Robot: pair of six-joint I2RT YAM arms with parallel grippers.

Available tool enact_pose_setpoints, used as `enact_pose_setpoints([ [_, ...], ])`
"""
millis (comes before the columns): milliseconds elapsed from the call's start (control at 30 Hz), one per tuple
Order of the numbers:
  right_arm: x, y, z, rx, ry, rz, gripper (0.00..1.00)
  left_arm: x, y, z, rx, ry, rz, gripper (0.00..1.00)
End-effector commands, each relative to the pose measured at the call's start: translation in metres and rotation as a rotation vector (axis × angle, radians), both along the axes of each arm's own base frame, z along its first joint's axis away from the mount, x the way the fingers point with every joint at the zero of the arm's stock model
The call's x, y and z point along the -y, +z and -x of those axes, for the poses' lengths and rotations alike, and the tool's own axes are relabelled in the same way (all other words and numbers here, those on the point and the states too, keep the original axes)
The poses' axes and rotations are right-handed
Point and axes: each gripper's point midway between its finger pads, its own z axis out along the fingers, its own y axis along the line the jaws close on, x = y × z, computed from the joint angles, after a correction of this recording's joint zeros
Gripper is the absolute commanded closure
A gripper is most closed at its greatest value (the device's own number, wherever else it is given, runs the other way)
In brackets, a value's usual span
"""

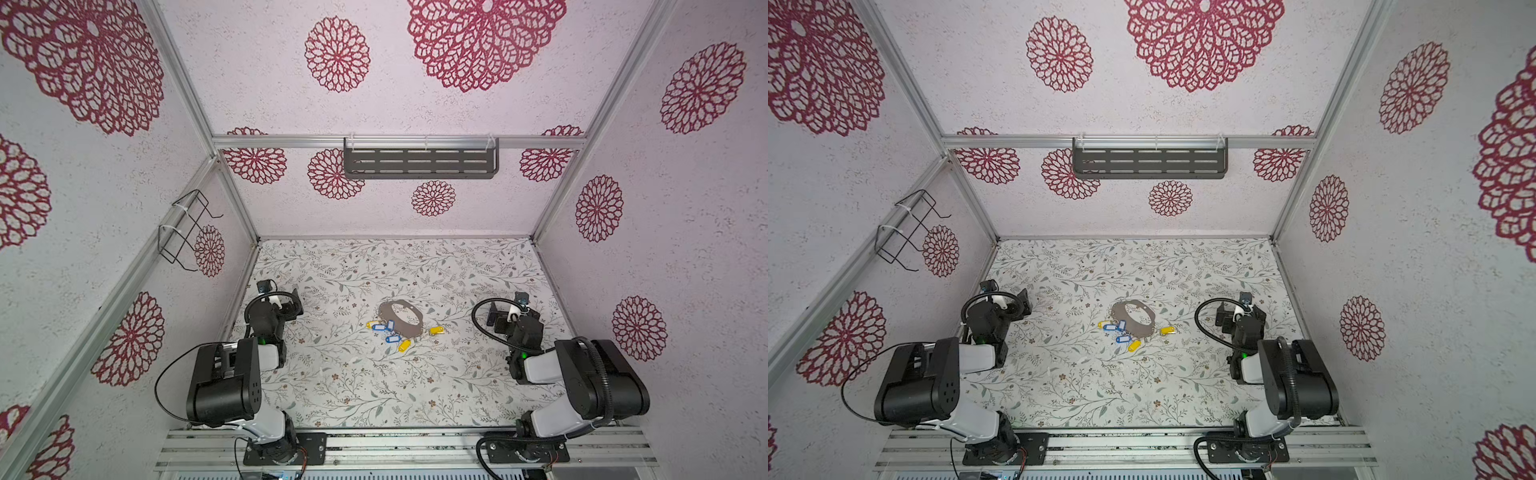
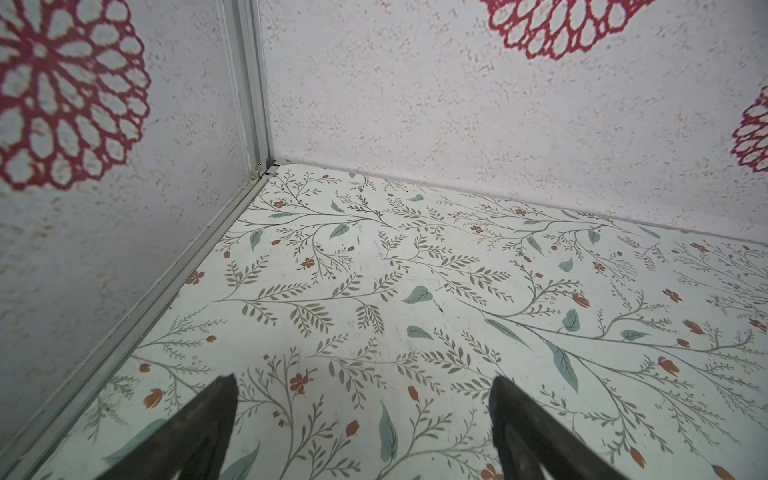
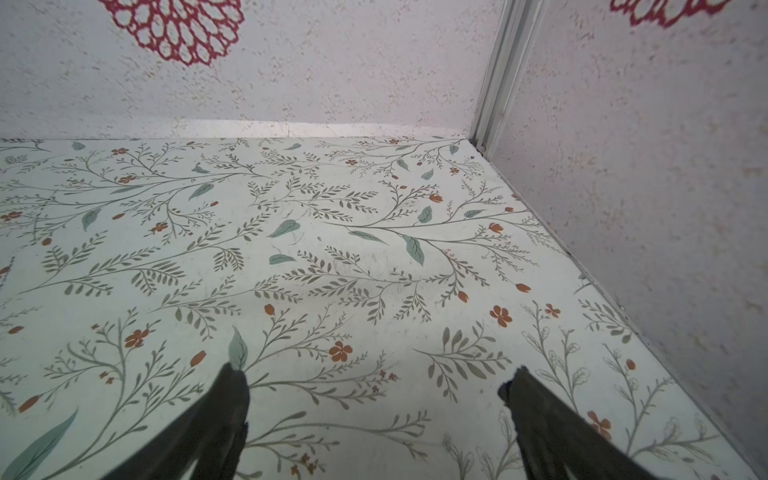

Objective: Remove the keys from the keyring

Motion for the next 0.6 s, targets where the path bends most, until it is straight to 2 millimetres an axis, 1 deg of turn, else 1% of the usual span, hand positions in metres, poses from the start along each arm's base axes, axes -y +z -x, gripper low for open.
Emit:
enact_pose_setpoints([
  [0,0.0006,0.0164,-0.0065,0.057,-0.003,-0.014,0.01,0.0036,0.0070,-0.0001,0.026,-0.020,-0.002,0.03],
  [567,0.0017,0.0176,-0.0052,0.064,-0.011,-0.009,0.01,0.0040,0.0072,-0.0001,0.027,-0.020,-0.004,0.03],
])
